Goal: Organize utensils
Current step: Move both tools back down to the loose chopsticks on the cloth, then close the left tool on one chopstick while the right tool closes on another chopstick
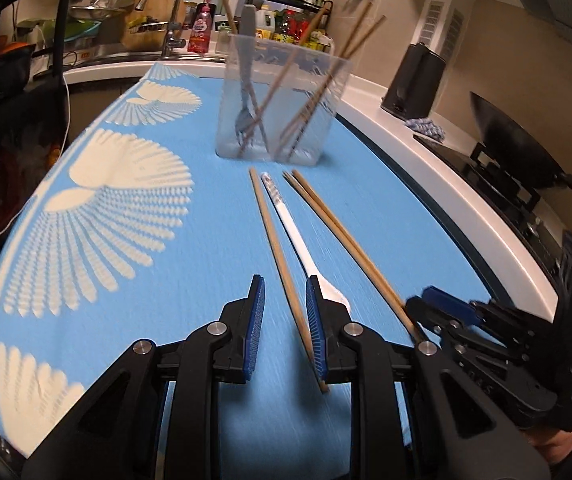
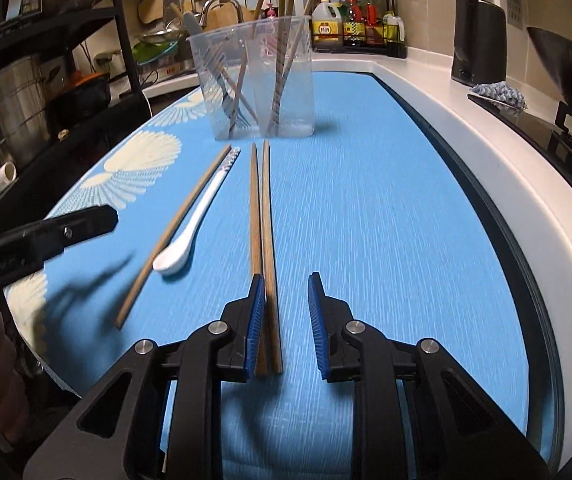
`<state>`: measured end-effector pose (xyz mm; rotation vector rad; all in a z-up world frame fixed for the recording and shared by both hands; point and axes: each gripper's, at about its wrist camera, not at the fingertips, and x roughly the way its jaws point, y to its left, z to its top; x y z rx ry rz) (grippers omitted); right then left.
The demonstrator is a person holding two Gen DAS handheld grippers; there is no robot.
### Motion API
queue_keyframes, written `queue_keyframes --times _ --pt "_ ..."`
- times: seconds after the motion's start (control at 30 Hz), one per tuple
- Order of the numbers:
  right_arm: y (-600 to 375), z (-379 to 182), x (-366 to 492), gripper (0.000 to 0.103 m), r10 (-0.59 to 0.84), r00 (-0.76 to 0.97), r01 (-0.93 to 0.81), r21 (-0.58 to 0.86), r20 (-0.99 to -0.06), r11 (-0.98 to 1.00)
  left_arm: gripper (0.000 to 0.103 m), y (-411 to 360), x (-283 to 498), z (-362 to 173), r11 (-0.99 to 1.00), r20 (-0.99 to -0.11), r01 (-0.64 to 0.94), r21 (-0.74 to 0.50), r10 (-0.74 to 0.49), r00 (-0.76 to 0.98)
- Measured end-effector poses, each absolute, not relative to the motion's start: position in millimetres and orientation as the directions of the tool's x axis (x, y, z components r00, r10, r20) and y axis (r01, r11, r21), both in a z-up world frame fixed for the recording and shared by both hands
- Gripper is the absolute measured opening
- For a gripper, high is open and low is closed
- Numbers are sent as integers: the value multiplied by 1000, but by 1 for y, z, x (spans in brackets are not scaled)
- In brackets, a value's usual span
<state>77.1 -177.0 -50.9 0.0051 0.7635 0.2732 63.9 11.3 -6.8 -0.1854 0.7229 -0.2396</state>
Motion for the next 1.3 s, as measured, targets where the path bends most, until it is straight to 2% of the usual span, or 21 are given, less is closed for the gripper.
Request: queue_keyframes --times 0.2,0.43,0.67,0.9,1.0,1.07,1.3 --pt "-175 -55 73 21 237 689 -251 82 -685 965 22 -3 60 -27 958 -672 159 -238 -281 685" --pt "-176 -54 72 21 236 692 -250 80 -682 965 21 -12 56 -32 975 -671 147 -169 -223 707" --pt "-175 -54 73 21 229 692 -245 75 -684 967 8 -8 56 -32 980 -676 133 -146 -197 710" --pt "-174 -54 74 20 224 688 -240 75 -691 968 7 -6 57 -32 982 -679 123 -144 -188 710" --pt "-176 -54 74 16 215 690 -232 70 -691 970 7 -5 58 -32 982 -679 120 -144 -186 710" --pt "-177 -54 75 7 207 691 -221 70 -693 973 7 -3 58 -31 983 -680 115 -146 -184 710" --pt "-180 -54 75 6 194 693 -207 67 -695 976 7 -1 59 -31 983 -683 107 -146 -179 708"
